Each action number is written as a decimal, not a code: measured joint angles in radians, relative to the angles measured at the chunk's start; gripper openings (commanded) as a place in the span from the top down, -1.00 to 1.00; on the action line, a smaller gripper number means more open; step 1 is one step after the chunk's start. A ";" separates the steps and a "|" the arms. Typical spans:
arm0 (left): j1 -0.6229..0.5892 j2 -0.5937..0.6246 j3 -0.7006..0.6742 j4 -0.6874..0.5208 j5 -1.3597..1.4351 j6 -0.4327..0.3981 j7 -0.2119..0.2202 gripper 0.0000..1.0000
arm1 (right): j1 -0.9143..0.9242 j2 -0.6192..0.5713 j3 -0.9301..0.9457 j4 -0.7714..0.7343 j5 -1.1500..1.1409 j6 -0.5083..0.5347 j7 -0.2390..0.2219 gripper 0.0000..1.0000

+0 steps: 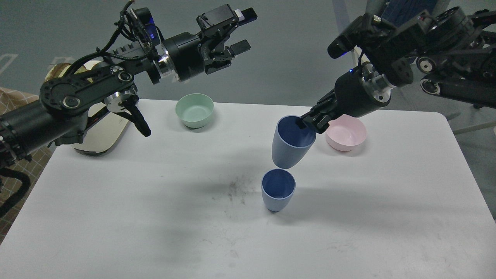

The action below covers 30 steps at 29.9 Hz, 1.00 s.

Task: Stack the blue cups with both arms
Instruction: 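Lower the held cup into the centered blue cup with the right gripper, then open the right gripper and withdraw it up and away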

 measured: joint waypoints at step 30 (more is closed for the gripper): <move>-0.001 0.006 -0.001 0.000 -0.002 0.000 0.000 -0.93 | 0.008 0.075 -0.045 0.043 0.007 -0.011 0.000 -0.08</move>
